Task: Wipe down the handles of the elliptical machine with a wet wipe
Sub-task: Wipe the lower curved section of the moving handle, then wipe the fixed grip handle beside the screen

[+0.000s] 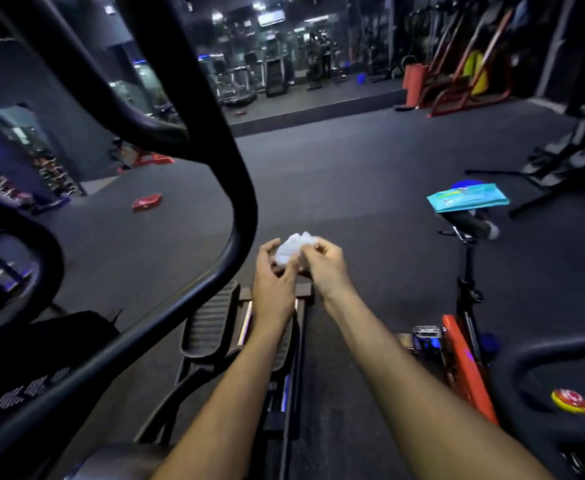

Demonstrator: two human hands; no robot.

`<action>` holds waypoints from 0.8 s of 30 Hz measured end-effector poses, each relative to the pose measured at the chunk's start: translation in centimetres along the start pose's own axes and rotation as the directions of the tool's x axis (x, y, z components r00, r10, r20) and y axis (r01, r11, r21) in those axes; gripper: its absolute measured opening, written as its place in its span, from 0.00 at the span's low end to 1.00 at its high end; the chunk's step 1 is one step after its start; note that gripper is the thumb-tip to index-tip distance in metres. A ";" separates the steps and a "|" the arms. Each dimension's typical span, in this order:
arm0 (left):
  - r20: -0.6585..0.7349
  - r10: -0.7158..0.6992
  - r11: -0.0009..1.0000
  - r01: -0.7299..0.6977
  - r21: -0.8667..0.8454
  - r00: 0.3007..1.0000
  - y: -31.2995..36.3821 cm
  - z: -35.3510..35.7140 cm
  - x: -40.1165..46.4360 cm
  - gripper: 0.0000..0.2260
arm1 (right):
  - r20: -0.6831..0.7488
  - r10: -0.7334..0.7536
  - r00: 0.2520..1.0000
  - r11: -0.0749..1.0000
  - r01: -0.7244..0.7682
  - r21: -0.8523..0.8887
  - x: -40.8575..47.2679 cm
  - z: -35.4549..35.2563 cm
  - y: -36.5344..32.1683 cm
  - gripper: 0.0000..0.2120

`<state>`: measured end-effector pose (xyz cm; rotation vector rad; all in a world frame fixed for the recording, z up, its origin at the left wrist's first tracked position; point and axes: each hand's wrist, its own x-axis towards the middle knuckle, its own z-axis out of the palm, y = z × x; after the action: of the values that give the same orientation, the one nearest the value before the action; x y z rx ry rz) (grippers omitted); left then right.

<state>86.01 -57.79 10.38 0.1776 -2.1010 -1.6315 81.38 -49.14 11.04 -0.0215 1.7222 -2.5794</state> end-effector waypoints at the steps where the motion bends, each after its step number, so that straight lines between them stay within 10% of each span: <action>1: -0.017 -0.004 1.000 0.004 -0.009 1.000 -0.5 0.3 0.9 0.17 | 0.020 -0.011 1.000 0.999 0.012 -0.032 0.8 -0.4 0.5 0.06; 5: -0.024 -0.015 0.999 0.014 -0.048 1.000 -2.9 1.5 4.5 0.02 | 0.084 -0.027 0.996 0.979 0.044 -0.200 3.3 -2.8 2.1 0.03; 13: 0.065 -0.090 0.969 0.103 -0.224 0.994 -7.2 4.4 8.2 0.06 | 0.075 0.057 0.996 0.954 -0.032 -0.298 8.8 -5.6 3.9 0.07; 24: 0.085 -0.156 0.987 0.160 -0.031 0.984 -11.9 4.9 14.4 0.08 | 0.245 0.221 0.944 0.954 -0.158 -0.253 18.6 -5.4 6.3 0.11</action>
<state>68.98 -62.31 2.39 0.2757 -2.1632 -1.7973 62.74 -47.28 2.98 -0.1957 1.8071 -2.1163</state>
